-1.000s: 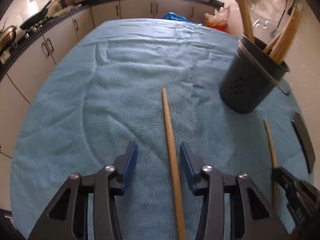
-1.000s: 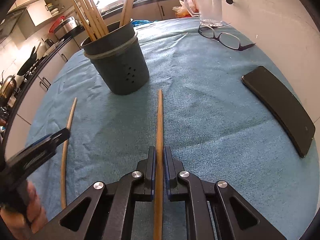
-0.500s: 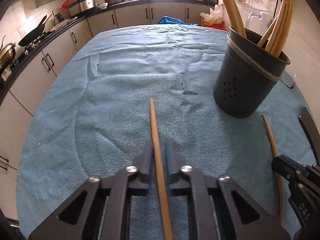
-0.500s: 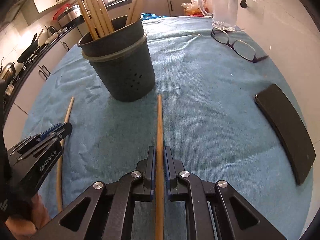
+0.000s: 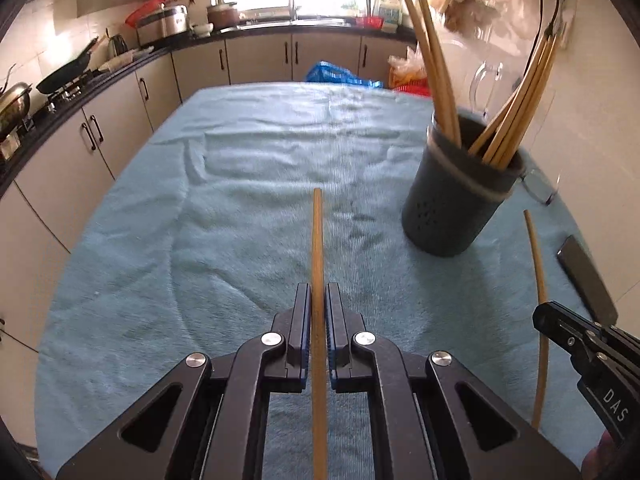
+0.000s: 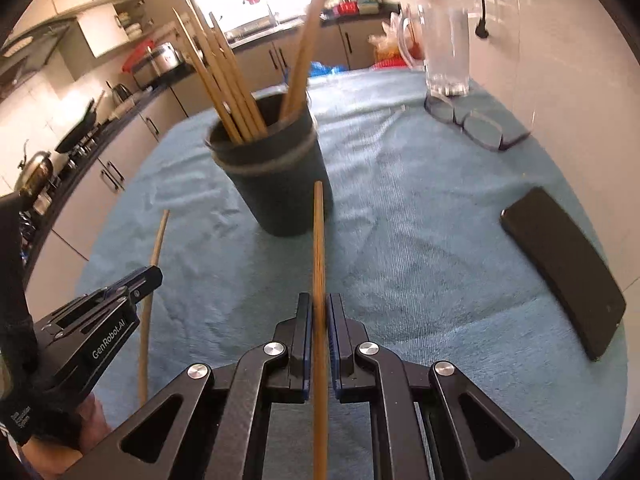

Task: Organize utensils
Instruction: 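Close the right gripper on the wooden chopstick and lift it upright, then carry the held chopstick upright over the grey cup with the right gripper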

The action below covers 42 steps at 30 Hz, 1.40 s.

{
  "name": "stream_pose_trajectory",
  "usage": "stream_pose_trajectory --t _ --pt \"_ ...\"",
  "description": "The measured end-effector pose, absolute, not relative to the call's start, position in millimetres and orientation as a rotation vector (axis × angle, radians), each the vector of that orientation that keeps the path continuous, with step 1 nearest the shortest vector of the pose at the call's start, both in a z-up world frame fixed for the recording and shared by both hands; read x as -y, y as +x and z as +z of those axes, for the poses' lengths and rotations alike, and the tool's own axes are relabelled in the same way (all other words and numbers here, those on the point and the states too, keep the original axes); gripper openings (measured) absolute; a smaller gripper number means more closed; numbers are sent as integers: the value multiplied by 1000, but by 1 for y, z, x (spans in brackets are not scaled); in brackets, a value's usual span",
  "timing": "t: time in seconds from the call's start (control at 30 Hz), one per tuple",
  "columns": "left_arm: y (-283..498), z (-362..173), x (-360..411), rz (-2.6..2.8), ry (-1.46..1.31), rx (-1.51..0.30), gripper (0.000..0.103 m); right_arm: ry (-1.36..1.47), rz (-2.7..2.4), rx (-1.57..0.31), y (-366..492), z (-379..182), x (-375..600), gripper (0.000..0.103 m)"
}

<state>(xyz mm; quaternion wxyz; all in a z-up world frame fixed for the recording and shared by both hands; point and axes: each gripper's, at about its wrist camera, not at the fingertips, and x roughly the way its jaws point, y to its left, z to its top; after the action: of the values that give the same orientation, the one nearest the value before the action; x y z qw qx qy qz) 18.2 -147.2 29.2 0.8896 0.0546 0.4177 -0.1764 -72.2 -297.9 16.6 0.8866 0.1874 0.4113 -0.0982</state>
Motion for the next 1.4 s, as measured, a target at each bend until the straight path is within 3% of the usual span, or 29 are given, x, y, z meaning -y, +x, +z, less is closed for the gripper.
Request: stream_pose_trajectory --t 0.9,1.4 --pt "-29 106 86 -382 -20 -705 7 342 -185 -647 -128 86 265 8" --pt "-40 114 93 -382 5 -661 7 351 -183 -603 -137 96 269 8"
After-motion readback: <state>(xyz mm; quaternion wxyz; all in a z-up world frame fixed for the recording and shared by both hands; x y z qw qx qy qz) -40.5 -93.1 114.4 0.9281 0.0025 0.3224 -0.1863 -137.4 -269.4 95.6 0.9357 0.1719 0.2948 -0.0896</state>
